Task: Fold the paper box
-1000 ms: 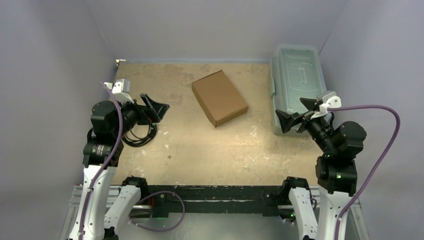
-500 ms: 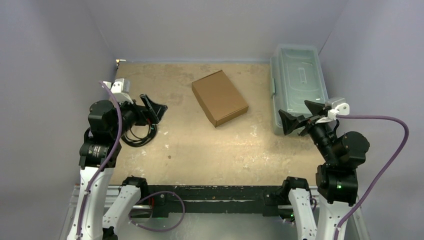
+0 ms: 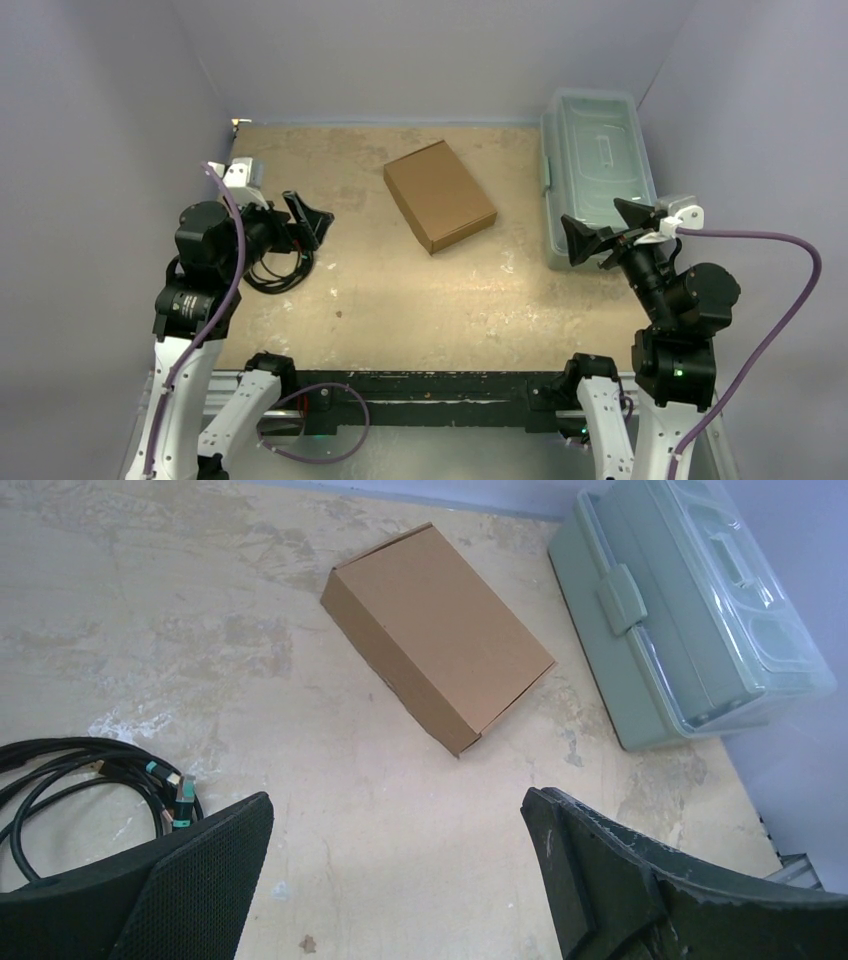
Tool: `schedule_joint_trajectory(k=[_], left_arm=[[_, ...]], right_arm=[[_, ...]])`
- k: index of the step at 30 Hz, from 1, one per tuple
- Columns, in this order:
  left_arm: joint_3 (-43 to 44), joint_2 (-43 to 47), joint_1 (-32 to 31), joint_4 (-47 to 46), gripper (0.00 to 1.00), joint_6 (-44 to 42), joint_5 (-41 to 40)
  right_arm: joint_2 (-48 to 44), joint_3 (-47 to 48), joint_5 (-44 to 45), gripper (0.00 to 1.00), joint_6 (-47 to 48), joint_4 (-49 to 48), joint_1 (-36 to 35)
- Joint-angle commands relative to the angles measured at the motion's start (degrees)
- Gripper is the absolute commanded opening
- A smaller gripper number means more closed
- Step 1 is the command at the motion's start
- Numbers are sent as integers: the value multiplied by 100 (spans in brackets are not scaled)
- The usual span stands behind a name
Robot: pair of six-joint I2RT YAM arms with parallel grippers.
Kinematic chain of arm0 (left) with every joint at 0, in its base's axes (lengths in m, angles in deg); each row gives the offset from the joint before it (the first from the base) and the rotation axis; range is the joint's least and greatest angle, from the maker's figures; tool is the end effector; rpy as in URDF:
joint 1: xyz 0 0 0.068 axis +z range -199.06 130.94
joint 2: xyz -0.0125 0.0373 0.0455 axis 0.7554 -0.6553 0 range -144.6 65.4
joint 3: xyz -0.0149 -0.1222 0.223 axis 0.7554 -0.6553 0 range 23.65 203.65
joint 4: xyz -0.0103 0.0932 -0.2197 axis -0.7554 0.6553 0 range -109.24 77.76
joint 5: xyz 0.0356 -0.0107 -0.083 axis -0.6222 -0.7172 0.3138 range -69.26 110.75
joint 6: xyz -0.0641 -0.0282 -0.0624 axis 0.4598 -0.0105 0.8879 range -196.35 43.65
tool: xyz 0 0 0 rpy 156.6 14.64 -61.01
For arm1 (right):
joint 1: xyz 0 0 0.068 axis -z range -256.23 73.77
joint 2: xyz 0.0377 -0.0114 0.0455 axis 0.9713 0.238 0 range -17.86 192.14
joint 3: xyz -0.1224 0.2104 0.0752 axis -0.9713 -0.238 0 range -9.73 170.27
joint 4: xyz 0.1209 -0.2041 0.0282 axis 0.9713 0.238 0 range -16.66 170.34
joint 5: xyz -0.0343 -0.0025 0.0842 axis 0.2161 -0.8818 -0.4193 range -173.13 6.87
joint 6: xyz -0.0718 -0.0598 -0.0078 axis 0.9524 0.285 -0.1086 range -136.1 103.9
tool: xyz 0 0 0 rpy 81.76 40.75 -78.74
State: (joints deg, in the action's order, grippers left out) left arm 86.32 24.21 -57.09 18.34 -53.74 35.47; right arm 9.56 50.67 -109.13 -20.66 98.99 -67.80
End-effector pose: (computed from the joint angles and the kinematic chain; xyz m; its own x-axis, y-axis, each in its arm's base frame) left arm 0.1639 -0.0449 0.3685 -0.3984 -0.3194 -0.8598 0.2424 0.8675 -0.4345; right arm 0.1079 0.0215 0.4161 0.1021 0.0572 -0.9931 -0.3074 0.9513 0.0232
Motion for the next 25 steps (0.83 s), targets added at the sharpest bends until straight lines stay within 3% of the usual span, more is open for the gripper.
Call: schedule_joint_trajectory(k=[1,25], left_arm=[[264,-41,-98,-1,99,-233,-217],[254,57,-182,46,99,-254,-294]], right_arm=[[84,147,152,99,-105,-215,27],[53,95,219,99,-167,-414,66]])
